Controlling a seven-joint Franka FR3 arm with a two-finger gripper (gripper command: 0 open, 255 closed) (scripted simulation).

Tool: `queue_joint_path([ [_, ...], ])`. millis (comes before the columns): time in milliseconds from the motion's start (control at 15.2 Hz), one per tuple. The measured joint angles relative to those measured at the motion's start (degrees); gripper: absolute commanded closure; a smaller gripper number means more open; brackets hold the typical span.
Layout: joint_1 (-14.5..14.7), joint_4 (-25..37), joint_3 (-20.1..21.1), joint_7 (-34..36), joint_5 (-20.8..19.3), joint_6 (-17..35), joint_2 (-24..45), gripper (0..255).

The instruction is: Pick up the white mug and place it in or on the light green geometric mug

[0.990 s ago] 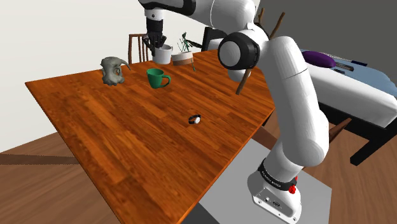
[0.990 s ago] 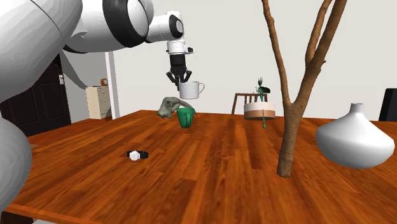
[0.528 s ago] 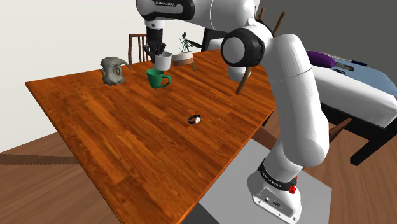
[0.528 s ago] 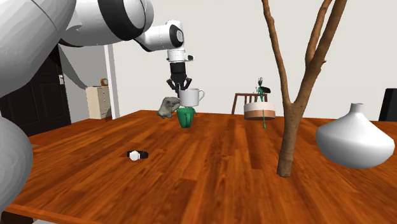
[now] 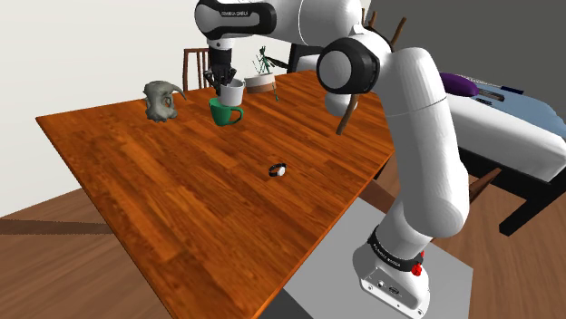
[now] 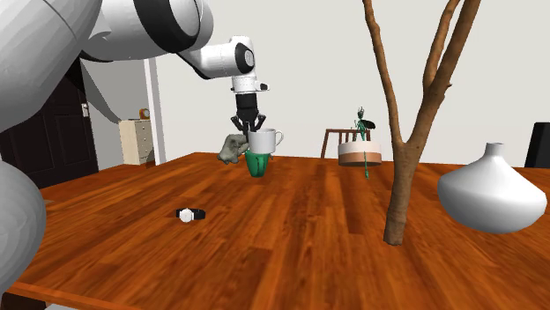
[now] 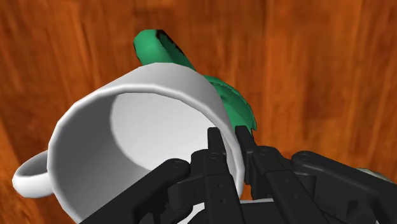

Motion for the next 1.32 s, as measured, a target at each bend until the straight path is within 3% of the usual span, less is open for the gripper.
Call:
queue_joint_path([
  [198, 0.0, 0.0, 0.0, 0.0, 0.0, 0.0, 0.0, 255],
  [264, 0.0, 0.0, 0.0, 0.0, 0.0, 0.0, 0.0, 0],
  [660, 0.0, -0.2, 0.0, 0.0, 0.0, 0.1, 0.1, 0],
  [990, -0.2, 7.4, 0.0, -0.1, 0.0, -6.8, 0.7, 0],
  [1320, -0.2, 8.2, 0.0, 0.0, 0.0, -7.7, 0.7, 0],
])
